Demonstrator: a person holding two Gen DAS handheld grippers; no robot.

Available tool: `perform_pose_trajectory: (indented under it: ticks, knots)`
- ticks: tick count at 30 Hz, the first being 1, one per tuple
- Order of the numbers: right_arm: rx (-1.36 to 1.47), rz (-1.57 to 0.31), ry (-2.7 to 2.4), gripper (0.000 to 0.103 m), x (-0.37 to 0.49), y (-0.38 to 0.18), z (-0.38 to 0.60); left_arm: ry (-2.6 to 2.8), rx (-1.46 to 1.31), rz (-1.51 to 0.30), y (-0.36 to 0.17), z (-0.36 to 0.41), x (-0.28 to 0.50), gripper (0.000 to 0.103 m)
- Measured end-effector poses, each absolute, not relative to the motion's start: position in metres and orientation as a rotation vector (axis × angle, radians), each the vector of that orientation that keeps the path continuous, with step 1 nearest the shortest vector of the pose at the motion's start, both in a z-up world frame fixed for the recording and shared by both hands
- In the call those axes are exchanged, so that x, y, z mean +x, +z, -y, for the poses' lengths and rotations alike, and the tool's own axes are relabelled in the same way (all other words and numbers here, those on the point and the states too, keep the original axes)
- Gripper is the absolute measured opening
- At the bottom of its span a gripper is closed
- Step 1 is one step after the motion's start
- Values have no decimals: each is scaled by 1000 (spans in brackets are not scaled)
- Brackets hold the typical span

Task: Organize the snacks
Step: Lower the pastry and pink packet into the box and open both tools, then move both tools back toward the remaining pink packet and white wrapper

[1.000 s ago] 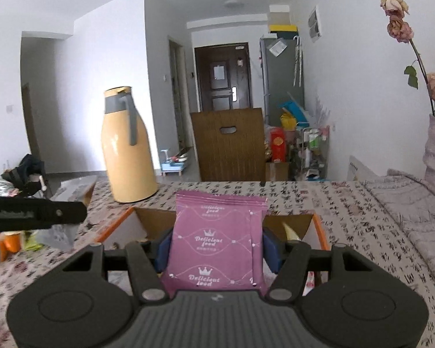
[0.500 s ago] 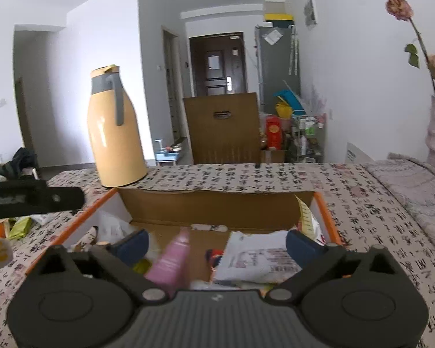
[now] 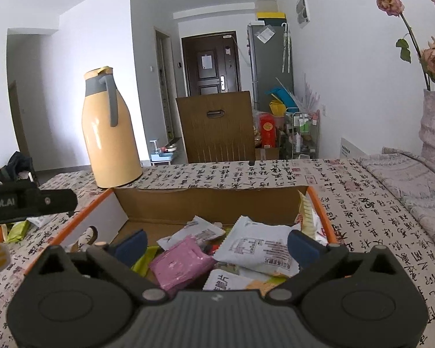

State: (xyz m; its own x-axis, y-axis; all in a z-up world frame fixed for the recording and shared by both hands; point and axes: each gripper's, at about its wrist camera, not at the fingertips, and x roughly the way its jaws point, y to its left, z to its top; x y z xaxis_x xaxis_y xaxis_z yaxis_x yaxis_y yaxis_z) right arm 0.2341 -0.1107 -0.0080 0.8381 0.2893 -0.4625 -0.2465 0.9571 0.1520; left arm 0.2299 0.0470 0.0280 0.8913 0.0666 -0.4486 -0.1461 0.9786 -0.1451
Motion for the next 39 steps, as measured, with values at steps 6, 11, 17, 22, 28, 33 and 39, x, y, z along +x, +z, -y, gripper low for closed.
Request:
perform_pose_trajectory:
  ticks: [6,11,17,22,28,33,39]
  knots:
    - [54,-473,280,103,225,6,107,107,-159,-455,36,-41,226,103]
    - [45,-446,284,103,208,21,110,92,-152,-437,49,-40,209,103]
    - [45,-462,284,103,180,26,121,79,-149,-415,62,-39,182,103]
    - [33,-509,275,103,153,15,129,68,-134,-445,53,-39,159,103]
    - [26,-570,270,103,126,-1,138,56,-131,-528,23,-42,136,103]
    - [25,-620,264,103,116,-15,141,64,-144,-597,-5,-47,126,103]
    - [41,-698,265,103,117,-38,138,81,-148,-629,-33,-53,126,103]
